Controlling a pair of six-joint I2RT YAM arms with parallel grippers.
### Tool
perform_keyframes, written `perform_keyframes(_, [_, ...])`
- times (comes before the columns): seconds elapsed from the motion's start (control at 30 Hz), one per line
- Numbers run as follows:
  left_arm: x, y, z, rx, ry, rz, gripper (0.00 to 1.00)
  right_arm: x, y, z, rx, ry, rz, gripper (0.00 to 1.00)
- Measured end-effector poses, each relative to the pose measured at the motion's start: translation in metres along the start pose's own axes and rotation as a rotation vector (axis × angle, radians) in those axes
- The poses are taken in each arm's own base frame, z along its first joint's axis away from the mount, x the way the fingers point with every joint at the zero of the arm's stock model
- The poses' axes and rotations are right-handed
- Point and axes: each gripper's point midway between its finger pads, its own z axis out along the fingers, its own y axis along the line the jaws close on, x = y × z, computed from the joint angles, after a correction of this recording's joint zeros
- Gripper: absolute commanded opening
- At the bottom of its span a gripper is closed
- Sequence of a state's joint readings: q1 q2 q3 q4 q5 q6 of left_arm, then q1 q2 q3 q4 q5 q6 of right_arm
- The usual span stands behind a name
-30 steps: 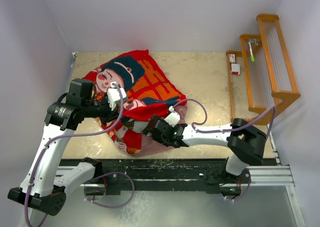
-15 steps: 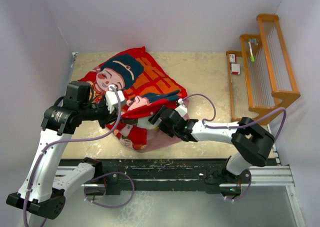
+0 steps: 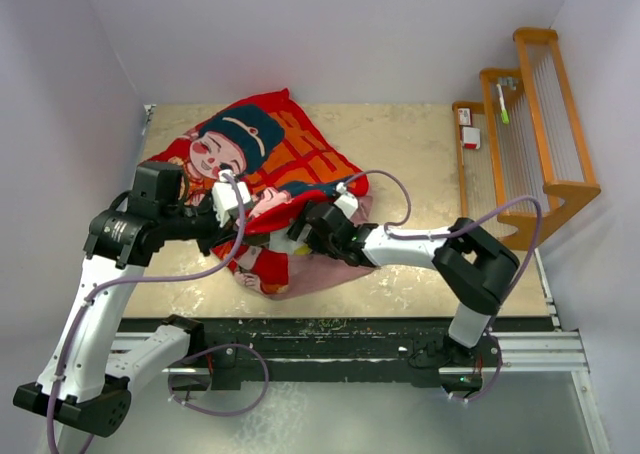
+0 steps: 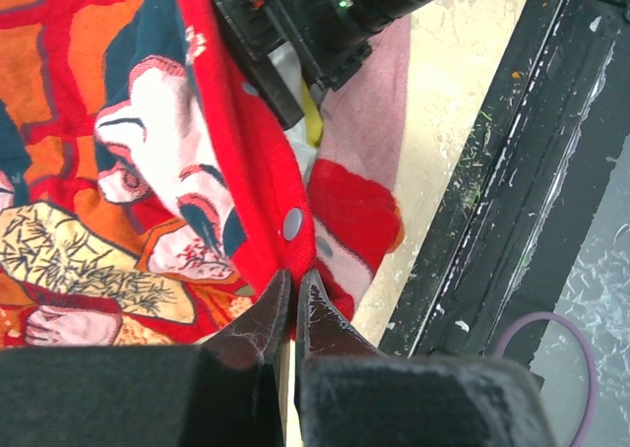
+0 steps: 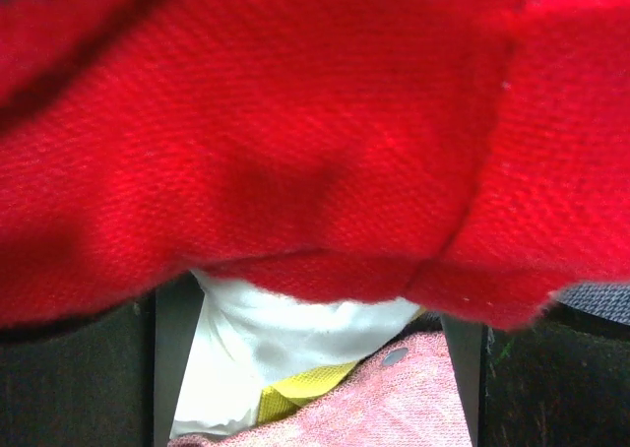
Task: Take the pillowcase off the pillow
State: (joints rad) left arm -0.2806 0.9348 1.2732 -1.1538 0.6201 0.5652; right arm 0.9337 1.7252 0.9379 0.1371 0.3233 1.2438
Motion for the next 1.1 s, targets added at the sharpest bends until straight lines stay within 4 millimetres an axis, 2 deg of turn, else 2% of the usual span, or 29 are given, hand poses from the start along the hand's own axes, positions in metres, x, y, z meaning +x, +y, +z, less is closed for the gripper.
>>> perform_keyframes(0.1, [0.001, 0.002, 0.001, -0.001, 0.006, 0.005, 0.0, -0.004, 0.016, 0.011, -0.027, -0.016, -0.03, 0.89])
perform_keyframes(0.2, [0.002, 0.003, 0.003, 0.004, 0.013, 0.006, 0.0, -0.007, 0.025, 0.017, -0.073, -0.039, -0.013, 0.71])
perform_keyframes(0.3, [0.003, 0.005, 0.005, 0.008, 0.022, 0.005, 0.0, -0.008, 0.027, 0.019, -0.112, -0.055, 0.008, 0.38])
perform_keyframes(0.33, [0.004, 0.005, 0.006, 0.008, 0.024, 0.005, 0.03, -0.009, 0.028, 0.019, -0.119, -0.062, 0.01, 0.19])
perform_keyframes(0.37, [0.004, 0.006, 0.006, 0.005, 0.028, 0.005, 0.14, -0.012, 0.029, 0.018, -0.124, -0.072, 0.009, 0.04])
perform_keyframes(0.4, [0.005, 0.008, 0.006, -0.001, 0.033, 0.005, 0.3, -0.016, 0.032, 0.015, -0.13, -0.085, 0.003, 0.0])
perform_keyframes(0.47, [0.006, 0.011, 0.005, -0.019, 0.043, 0.016, 0.63, -0.029, 0.041, 0.002, -0.154, -0.115, -0.005, 0.0])
perform_keyframes(0.57, [0.007, 0.019, 0.005, -0.057, 0.053, 0.026, 0.97, -0.06, 0.065, -0.031, -0.207, -0.167, -0.03, 0.0])
perform_keyframes(0.6, [0.006, 0.022, 0.005, -0.072, 0.051, 0.03, 1.0, -0.07, 0.075, -0.042, -0.231, -0.185, -0.037, 0.0])
perform_keyframes(0.77, [0.002, 0.039, 0.003, -0.157, 0.042, 0.064, 0.99, -0.12, 0.129, -0.111, -0.328, -0.237, -0.112, 0.0])
perform_keyframes(0.87, [0.006, 0.05, 0.004, -0.197, 0.055, 0.1, 0.99, -0.143, 0.146, -0.145, -0.367, -0.23, -0.149, 0.0])
perform_keyframes(0.97, [0.028, 0.065, 0.011, -0.247, 0.101, 0.124, 0.99, -0.156, 0.144, -0.166, -0.373, -0.211, -0.177, 0.0])
perform_keyframes(1.1, [0.072, 0.095, 0.014, -0.307, 0.171, 0.04, 0.99, -0.156, 0.117, -0.183, -0.316, -0.16, -0.222, 0.0])
